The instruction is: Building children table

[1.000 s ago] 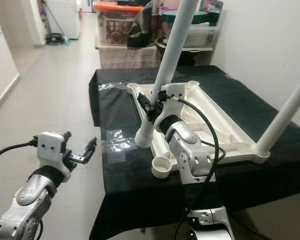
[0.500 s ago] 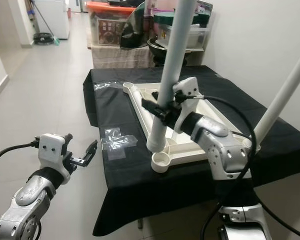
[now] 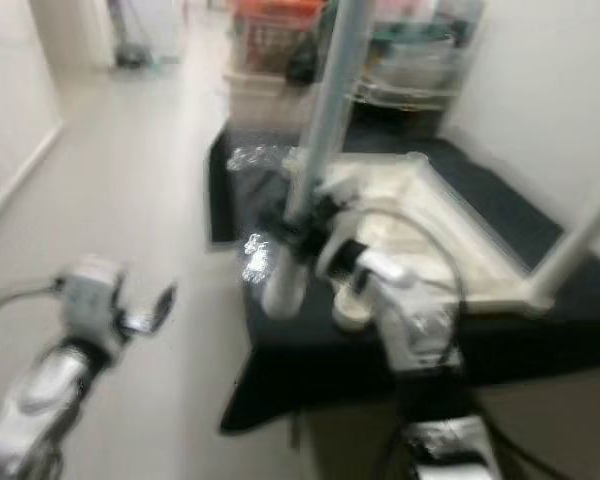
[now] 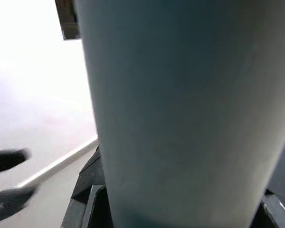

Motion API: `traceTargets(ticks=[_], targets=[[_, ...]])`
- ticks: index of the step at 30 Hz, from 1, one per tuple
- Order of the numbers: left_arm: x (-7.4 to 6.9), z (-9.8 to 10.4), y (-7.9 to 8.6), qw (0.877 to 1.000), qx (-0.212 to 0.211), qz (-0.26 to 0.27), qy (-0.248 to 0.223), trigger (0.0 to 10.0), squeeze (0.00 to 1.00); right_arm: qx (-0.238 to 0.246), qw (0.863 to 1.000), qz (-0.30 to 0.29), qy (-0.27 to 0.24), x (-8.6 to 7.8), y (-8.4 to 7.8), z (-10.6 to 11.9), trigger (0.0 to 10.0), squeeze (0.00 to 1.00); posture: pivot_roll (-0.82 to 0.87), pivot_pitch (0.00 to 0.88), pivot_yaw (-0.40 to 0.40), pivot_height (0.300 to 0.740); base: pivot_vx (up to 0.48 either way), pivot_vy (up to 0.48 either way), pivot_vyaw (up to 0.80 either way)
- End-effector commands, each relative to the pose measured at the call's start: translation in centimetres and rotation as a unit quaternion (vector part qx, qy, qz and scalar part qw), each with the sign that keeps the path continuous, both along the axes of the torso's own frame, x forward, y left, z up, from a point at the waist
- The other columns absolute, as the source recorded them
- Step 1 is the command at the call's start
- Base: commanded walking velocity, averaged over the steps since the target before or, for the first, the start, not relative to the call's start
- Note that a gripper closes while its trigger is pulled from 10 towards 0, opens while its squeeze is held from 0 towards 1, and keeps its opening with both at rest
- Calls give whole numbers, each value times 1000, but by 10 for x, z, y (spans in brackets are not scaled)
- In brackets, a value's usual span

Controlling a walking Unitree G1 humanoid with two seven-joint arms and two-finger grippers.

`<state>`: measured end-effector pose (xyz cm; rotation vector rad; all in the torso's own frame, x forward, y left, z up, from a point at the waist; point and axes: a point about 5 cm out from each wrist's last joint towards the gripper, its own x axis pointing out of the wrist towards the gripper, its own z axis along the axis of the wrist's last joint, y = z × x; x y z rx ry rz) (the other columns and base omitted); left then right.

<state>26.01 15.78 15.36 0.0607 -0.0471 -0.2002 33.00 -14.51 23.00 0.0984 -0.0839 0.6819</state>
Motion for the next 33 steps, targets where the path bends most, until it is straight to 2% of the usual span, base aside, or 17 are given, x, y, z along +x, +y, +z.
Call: traceTargets(ticks=[1, 8, 12, 14, 16, 23, 33], targets=[[0, -2, -5, 1000, -1, -12, 5, 10000, 0, 9, 1000, -11, -1, -1, -3, 0, 10000, 0, 92, 0, -48, 740, 0, 0, 0], [0, -1, -7, 1000, -7, -18, 3, 10000, 0, 28, 999, -42, 1, 1, -5, 0, 10000, 0, 89, 0, -45, 740, 0, 0, 0], [1, 1, -6, 1000, -18, -16, -2, 10000, 0, 50, 994, -100, -13, 5, -11, 3, 10000, 0, 90, 0, -47, 740, 0, 0, 0], [1, 2, -6, 1000, -22, -15, -6, 10000, 0, 60, 987, -149, -31, 5, -16, 7, 10000, 0, 88, 0, -48, 740, 298, 0, 0], [0, 2, -6, 1000, -24, -15, -8, 10000, 0, 69, 982, -172, -38, 5, -19, 9, 10000, 0, 88, 0, -48, 740, 337, 0, 0], [1, 3, -9, 999, -26, -22, -12, 10000, 0, 87, 981, -169, -39, 2, -15, 11, 10000, 0, 80, 0, -46, 740, 319, 0, 0], [1, 2, -11, 999, -25, -19, -13, 10000, 0, 89, 980, -170, -42, 4, -13, 13, 10000, 0, 83, 0, -55, 740, 0, 0, 0]])
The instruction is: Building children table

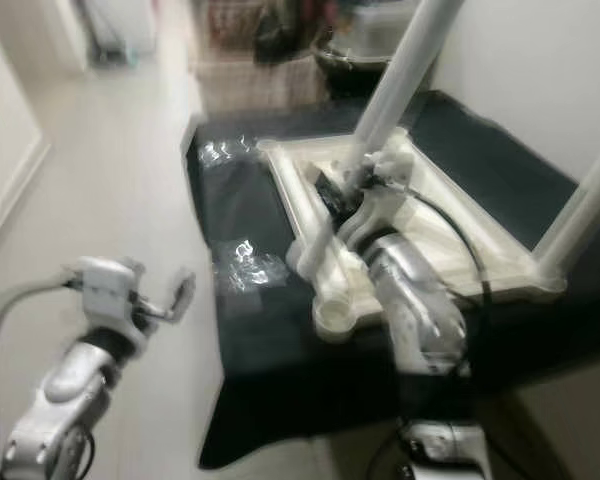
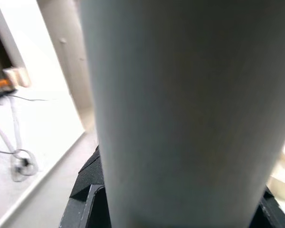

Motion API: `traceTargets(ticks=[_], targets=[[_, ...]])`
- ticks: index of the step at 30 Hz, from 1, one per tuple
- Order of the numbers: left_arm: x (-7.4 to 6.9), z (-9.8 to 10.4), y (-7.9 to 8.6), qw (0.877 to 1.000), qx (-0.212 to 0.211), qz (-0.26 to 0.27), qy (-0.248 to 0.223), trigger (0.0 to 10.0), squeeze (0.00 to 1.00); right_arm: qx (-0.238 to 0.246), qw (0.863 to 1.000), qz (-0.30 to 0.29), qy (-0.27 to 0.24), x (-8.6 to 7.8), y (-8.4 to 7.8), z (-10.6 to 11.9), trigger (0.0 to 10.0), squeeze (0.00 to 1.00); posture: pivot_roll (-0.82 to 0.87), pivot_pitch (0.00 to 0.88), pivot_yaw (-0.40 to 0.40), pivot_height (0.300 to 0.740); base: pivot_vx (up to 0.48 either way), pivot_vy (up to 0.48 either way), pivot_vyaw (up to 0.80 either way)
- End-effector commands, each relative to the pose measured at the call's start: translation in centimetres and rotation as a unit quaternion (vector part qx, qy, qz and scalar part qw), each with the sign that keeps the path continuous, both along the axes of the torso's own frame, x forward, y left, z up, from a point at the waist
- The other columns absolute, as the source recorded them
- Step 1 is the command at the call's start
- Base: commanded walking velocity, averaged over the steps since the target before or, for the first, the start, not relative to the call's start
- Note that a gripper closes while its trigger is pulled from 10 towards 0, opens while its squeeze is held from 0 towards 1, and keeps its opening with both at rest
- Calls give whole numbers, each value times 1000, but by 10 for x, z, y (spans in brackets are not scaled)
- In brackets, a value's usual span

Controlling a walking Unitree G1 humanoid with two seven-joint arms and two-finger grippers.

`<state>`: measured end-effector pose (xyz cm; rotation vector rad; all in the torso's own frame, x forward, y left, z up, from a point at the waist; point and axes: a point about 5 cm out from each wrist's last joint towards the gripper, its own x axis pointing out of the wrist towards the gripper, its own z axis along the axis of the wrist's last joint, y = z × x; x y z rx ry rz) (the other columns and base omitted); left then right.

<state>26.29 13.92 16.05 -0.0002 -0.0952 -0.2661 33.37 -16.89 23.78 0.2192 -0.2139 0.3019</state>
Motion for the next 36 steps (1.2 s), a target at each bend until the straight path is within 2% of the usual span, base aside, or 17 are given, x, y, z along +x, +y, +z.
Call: traceTargets(ticks=[1, 10, 21, 27, 36], targets=[[-2, -5, 8, 1000, 7, 16, 7, 10000, 0, 2, 1000, 15, -13, 0, 11, 5, 10000, 0, 83, 0, -55, 740, 0, 0, 0], [-2, -5, 6, 1000, 9, 12, 2, 10000, 0, 1, 1000, 10, -17, 1, 14, 6, 10000, 0, 81, 0, -55, 740, 0, 0, 0], [-1, -3, 2, 1000, 2, 2, -2, 10000, 0, 3, 1000, 8, -18, 1, 12, 7, 10000, 0, 79, 0, -53, 740, 0, -443, 0], [-1, -3, 5, 1000, -15, 14, 1, 10000, 0, 2, 1000, 10, -16, 2, 12, 6, 10000, 0, 80, 0, -57, 740, 0, 0, 0], [0, -5, 6, 1000, -3, 18, 4, 10000, 0, 0, 1000, 7, -14, 1, 11, 5, 10000, 0, 78, 0, -53, 740, 0, 0, 0]])
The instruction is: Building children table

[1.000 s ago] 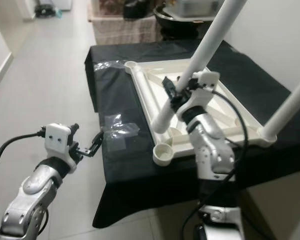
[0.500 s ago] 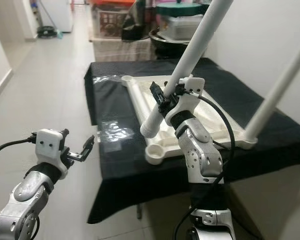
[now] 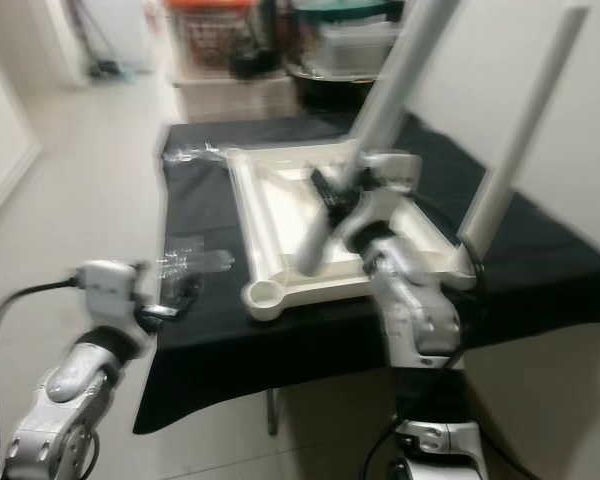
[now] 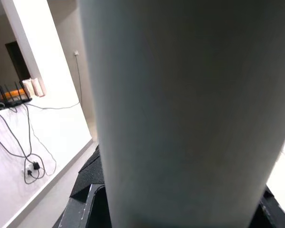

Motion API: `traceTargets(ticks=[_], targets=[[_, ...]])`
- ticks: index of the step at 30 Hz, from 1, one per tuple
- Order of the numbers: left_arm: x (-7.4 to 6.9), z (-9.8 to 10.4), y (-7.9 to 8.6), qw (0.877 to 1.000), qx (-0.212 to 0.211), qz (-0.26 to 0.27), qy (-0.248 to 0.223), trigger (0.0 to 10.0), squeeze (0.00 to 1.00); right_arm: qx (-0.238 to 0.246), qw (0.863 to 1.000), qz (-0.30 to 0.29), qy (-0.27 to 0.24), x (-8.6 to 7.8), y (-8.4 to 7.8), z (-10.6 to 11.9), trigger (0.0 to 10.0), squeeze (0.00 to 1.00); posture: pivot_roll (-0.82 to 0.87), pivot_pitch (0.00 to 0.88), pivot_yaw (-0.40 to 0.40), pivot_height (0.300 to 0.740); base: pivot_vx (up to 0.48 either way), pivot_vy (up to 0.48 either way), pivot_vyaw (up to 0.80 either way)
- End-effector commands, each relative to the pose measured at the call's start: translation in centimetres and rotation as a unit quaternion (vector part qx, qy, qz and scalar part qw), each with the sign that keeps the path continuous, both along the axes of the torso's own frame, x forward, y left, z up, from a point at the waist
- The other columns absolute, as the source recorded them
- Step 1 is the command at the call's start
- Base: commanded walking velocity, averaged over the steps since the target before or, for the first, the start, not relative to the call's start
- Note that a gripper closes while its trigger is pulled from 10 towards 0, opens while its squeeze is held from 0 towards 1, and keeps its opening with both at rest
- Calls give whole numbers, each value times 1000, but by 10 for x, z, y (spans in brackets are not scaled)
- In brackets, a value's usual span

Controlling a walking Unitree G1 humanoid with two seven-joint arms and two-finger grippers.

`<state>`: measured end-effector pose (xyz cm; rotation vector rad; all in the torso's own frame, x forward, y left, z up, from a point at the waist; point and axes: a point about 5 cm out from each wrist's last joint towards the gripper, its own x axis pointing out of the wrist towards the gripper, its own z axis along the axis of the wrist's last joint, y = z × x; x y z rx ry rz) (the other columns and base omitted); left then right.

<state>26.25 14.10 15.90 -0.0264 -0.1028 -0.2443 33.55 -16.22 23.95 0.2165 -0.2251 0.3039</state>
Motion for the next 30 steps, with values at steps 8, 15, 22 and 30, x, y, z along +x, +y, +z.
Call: traceTargets(ticks=[8, 15, 22, 30], targets=[[0, 1, 4, 1000, -14, 2, -8, 10000, 0, -1, 1000, 4, -8, 0, 5, 2, 10000, 0, 80, 0, -53, 740, 43, 0, 0], [0, 3, 4, 1000, -19, 1, -11, 10000, 0, -4, 1000, 3, -7, 1, 5, 1, 10000, 0, 80, 0, -53, 740, 382, 0, 0], [0, 3, 3, 1000, -19, -3, -13, 10000, 0, -5, 1000, 3, -7, 1, 5, 1, 10000, 0, 80, 0, -53, 740, 430, 0, 0], [0, 5, 1, 999, -33, -11, -17, 10000, 0, -6, 1000, 2, -7, 0, 5, 0, 10000, 0, 79, 0, -51, 740, 54, 0, 0]])
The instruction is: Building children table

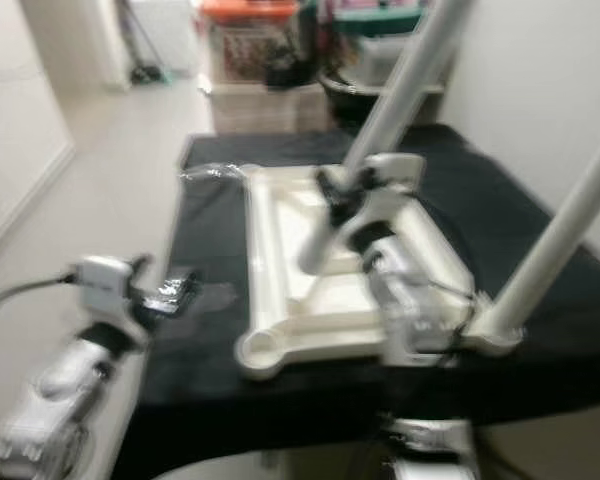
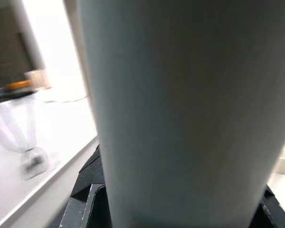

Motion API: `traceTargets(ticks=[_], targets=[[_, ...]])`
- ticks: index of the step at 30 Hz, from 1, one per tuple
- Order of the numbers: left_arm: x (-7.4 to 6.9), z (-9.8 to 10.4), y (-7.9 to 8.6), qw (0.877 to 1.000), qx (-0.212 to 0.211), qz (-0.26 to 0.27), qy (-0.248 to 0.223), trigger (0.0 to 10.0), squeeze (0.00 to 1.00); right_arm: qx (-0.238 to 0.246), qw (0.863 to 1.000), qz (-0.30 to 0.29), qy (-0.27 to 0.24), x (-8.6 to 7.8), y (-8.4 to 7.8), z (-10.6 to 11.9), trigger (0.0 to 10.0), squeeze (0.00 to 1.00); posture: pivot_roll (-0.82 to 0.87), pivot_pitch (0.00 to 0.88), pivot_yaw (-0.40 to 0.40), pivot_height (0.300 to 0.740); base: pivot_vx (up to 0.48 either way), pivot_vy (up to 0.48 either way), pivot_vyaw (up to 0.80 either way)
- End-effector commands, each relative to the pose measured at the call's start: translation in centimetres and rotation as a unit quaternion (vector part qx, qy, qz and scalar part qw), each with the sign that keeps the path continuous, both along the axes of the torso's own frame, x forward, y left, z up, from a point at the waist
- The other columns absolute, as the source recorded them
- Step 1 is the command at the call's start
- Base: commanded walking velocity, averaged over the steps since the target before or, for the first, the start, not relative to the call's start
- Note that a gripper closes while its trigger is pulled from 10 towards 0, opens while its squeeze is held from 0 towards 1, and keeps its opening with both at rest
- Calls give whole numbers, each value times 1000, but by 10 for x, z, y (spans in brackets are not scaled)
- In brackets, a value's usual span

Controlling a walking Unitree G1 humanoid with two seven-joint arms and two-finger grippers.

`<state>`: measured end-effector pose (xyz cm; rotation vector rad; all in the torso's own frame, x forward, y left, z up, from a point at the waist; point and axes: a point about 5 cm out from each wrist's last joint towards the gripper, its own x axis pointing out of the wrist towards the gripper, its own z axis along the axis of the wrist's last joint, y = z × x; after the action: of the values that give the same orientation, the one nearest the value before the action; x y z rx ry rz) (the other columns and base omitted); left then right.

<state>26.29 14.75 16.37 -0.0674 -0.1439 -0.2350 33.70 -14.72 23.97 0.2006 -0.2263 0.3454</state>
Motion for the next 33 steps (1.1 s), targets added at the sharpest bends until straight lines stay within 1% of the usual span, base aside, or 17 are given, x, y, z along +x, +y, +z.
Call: traceTargets(ticks=[1, 12, 17, 22, 25, 26, 27, 29, 31, 32, 33], targets=[[0, 1, -6, 1000, -9, -16, 0, 10000, 0, 3, 1000, -17, -3, -1, -10, 0, 10000, 0, 79, 0, -51, 740, 0, 0, 0], [-2, 0, -10, 999, -10, -32, 1, 10000, 0, 3, 1000, -16, -3, -1, -9, 0, 10000, 0, 82, 0, -51, 740, 0, 0, 0], [-2, 1, -10, 999, -12, -36, 1, 10000, 0, 6, 1000, -14, -1, 0, -8, -1, 10000, 0, 85, 0, -51, 740, 0, 402, 0], [-2, 2, -9, 999, -9, -33, -1, 10000, 0, 9, 1000, -10, 0, 0, -7, -1, 10000, 0, 86, 0, -51, 740, 0, 0, 0], [-3, 1, -9, 999, -1, -35, 0, 10000, 0, 10, 1000, -4, 1, -1, -7, -1, 10000, 0, 86, 0, -51, 740, 0, 0, 0], [-3, 1, -9, 999, -1, -35, 0, 10000, 0, 8, 1000, 1, 3, -1, -6, -1, 10000, 0, 86, 0, -51, 740, 0, 0, 0], [-5, -1, -9, 999, 4, -37, 4, 10000, 0, -6, 1000, 23, 3, -2, -5, -1, 10000, 0, 86, 0, -51, 740, 0, 0, 0], [-5, -2, -9, 999, 5, -37, 5, 10000, 0, -11, 999, 30, 3, -2, -4, -1, 10000, 0, 86, 0, -51, 740, 0, 0, 0], [-5, -2, -8, 999, 6, -37, 6, 10000, 0, -32, 998, 50, -1, -3, -5, 1, 10000, 0, 91, 0, -54, 740, 0, 0, 0], [-5, -2, -8, 999, 6, -37, 6, 10000, 0, -32, 998, 50, -1, -3, -5, 1, 10000, 0, 91, 0, -54, 740, 0, 0, 0], [-6, -3, -8, 999, 8, -36, 9, 10000, 0, -48, 997, 64, -4, -2, -7, 2, 10000, 0, 91, 0, -55, 740, 0, 0, 0]])
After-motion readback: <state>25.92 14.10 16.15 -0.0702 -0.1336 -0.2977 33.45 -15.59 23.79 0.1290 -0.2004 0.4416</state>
